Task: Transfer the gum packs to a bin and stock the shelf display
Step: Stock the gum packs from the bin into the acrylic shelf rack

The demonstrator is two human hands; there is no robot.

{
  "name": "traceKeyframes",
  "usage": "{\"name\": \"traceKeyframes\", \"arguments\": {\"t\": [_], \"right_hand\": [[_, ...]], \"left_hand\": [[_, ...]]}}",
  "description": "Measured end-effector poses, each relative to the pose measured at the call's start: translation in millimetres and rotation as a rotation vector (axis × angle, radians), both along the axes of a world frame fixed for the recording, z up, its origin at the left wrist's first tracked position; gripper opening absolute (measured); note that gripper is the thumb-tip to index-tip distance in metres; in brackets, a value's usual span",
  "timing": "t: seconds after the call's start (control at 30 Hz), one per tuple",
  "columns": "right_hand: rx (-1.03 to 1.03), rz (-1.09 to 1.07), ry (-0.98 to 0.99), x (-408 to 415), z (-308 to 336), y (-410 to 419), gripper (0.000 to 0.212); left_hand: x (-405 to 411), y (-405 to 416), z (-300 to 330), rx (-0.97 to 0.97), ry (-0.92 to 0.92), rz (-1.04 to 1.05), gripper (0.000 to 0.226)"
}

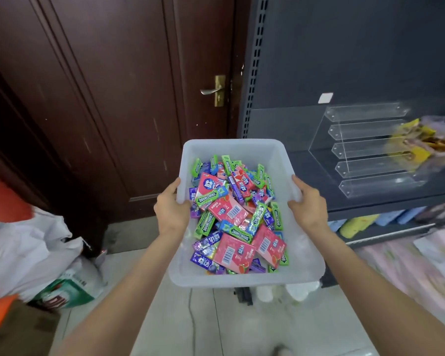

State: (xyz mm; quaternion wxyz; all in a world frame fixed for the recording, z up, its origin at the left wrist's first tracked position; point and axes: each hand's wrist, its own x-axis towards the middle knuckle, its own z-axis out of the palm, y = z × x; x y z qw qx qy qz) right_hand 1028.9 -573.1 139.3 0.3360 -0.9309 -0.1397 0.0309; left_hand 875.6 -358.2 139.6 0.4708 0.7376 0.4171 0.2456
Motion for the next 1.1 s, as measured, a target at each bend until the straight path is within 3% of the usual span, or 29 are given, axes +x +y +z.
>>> {"name": "traceKeyframes", "arguments": {"t": [0.43,1.1], "right_hand": [[-0.137,0.118,0.047,196.8,-17.1,-68.2,0.063],[-0.178,0.139,0.069,275.3,-39.5,-77.6,0.061]], "left_hand": [[175.6,-91.5,-28.0,-0.106,0.024,0.120,0.053],[258.3,-110.3,-44.1,-0.116,0.088,0.140,0.051]]}}
